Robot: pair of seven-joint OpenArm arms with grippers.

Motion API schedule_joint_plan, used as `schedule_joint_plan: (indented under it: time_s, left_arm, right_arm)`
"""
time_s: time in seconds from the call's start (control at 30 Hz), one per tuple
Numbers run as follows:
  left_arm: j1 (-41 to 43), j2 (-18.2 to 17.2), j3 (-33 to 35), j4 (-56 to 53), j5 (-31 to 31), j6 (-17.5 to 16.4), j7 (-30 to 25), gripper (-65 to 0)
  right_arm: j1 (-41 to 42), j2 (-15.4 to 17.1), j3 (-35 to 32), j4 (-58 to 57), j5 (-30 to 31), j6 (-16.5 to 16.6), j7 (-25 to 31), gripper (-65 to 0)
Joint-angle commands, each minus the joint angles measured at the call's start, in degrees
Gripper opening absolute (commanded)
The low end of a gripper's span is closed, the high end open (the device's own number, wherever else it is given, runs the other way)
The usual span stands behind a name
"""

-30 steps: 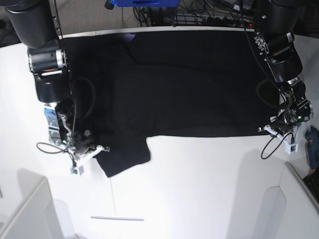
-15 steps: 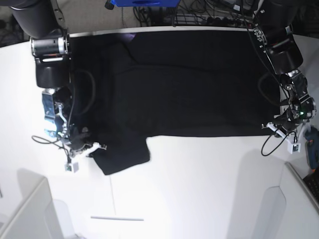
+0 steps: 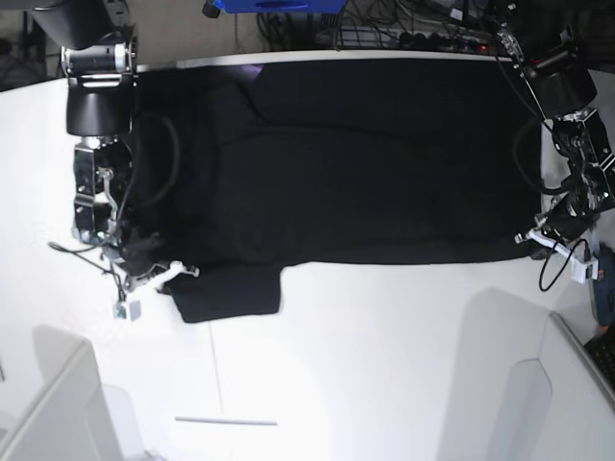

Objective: Fold the T-shirt properly
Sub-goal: 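Lift the gripped edge and fold it over onto the first edge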

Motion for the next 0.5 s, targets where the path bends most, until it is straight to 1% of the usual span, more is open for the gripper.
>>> schedule_joint_plan:
  time_s: [0.0, 0.1, 0.27, 0.37, 0.47]
  left_arm:
    - [0.6, -1.5, -0.4, 2.6, -1.1, -0.2, -0.7, -65.0]
    - [3.7, -1.8, -0.4, 7.1, -4.2, -0.2, -0.6, -65.0]
    - [9.2, -2.9, -0.4, 12.1, -8.0, -0.2, -0.6, -65.0]
    - [12.3, -3.2, -0.5, 14.1, -11.5, -0.2, -0.6, -65.0]
    - [16.0, -5.1, -0.5, 17.2, -15.7, -0.2, -0.5, -65.0]
  right_arm:
    - [1.0, 0.8, 1.4, 2.5, 0.6, 0.2, 1.3, -65.0]
    - [-1.2, 0.8, 3.1, 5.5, 0.7, 0.2, 1.1, -65.0]
    - [-4.1, 0.8, 3.1, 9.7, 0.9, 0.2, 0.6, -65.0]
    - [-5.2, 0.8, 3.2, 11.6, 1.0, 0.2, -0.4, -65.0]
    - [-6.9, 0.6, 5.5, 14.5, 1.0, 0.2, -0.7, -65.0]
